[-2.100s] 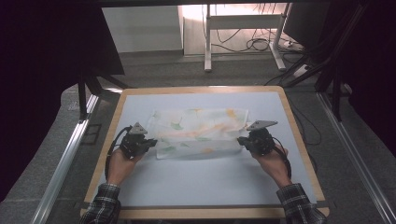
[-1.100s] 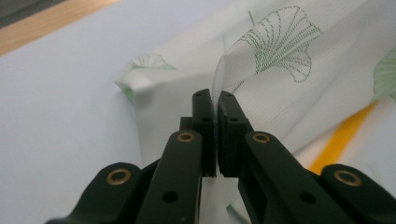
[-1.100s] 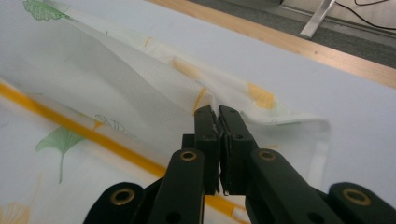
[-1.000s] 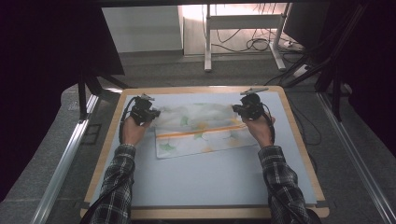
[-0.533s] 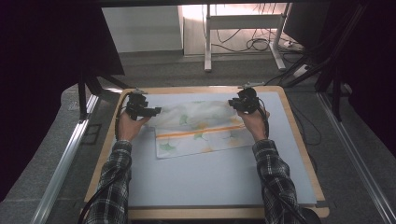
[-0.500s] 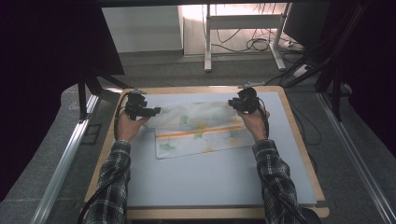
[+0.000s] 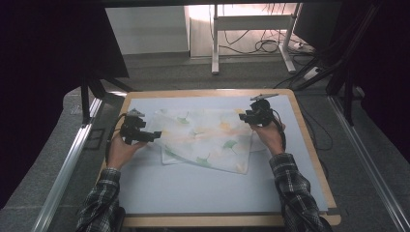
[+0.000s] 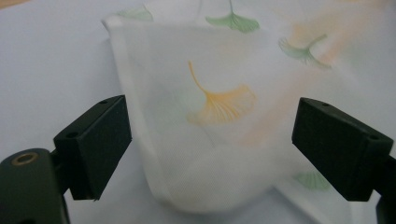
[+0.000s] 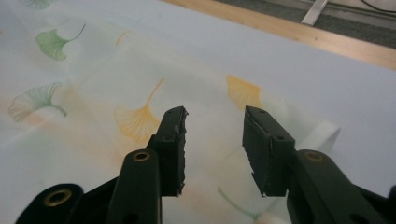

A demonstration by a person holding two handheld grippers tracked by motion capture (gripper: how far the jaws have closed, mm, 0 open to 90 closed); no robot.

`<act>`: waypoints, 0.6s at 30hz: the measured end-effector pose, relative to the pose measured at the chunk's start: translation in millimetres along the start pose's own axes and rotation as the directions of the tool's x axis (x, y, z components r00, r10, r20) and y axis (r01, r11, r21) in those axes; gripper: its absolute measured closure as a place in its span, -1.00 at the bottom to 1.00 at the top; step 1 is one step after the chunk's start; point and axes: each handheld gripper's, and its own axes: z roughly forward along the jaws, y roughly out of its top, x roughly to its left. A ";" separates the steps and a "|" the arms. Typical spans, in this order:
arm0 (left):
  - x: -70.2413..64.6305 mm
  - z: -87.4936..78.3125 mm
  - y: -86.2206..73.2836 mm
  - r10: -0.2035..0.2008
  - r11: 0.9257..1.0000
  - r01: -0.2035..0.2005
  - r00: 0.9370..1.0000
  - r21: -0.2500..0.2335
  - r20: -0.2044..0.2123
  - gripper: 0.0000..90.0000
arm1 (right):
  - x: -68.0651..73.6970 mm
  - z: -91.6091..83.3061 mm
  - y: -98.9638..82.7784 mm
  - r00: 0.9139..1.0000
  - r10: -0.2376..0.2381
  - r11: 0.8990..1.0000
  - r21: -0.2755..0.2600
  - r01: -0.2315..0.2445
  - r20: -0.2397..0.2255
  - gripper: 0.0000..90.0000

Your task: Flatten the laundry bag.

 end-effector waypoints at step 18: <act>0.7 -6.1 -44.5 0.000 0.999 -0.001 1.000 0.032 0.024 -0.53 | 55.2 -58.5 -82.1 0.964 -0.078 0.989 0.101 0.106 -0.253 -0.18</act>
